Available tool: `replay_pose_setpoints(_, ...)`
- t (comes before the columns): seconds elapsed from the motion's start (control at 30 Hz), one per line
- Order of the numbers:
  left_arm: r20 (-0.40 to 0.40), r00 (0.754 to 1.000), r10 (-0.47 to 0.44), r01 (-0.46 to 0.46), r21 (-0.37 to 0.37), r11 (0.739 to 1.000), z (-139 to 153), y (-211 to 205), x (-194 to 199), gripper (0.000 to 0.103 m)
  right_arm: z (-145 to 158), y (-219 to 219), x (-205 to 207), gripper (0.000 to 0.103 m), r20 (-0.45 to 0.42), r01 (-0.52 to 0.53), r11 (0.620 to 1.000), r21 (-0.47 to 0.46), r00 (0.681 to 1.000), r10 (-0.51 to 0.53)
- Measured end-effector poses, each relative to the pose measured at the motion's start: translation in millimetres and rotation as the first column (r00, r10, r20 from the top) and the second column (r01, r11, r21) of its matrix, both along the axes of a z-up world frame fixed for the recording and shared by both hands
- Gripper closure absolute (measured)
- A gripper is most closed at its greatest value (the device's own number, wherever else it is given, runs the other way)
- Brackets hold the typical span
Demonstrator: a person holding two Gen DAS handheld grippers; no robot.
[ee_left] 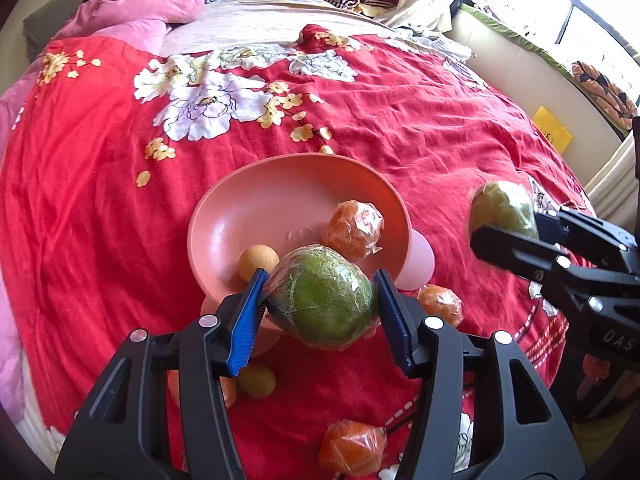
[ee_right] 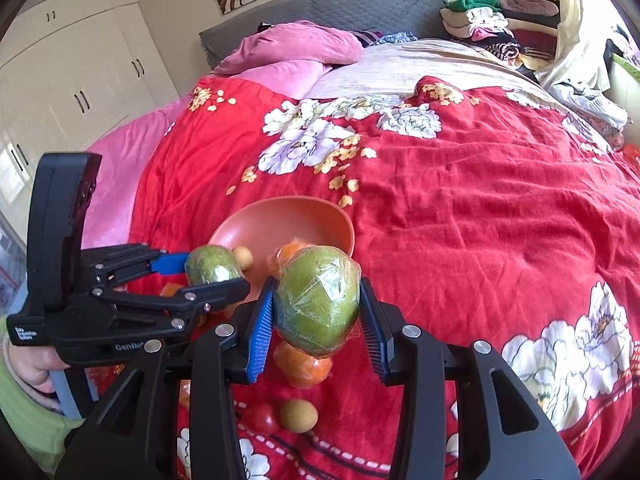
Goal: Organize fruits
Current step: 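Carry both green fruits over the pink bowl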
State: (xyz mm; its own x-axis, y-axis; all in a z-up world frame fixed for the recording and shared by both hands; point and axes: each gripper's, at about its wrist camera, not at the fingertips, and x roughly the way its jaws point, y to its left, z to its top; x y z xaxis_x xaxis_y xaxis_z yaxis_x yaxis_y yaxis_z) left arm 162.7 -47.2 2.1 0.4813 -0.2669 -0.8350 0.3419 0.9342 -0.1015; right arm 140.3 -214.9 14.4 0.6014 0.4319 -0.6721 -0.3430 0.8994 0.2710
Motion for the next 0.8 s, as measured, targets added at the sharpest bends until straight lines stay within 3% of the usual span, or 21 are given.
replay_pose_setpoints(0.8,-0.017,1.0,0.001,0.0,0.025,1.0,-18,2,17,0.057,-22,20,46,0.064,-0.044,-0.036,0.999,-0.032,0.998,0.035)
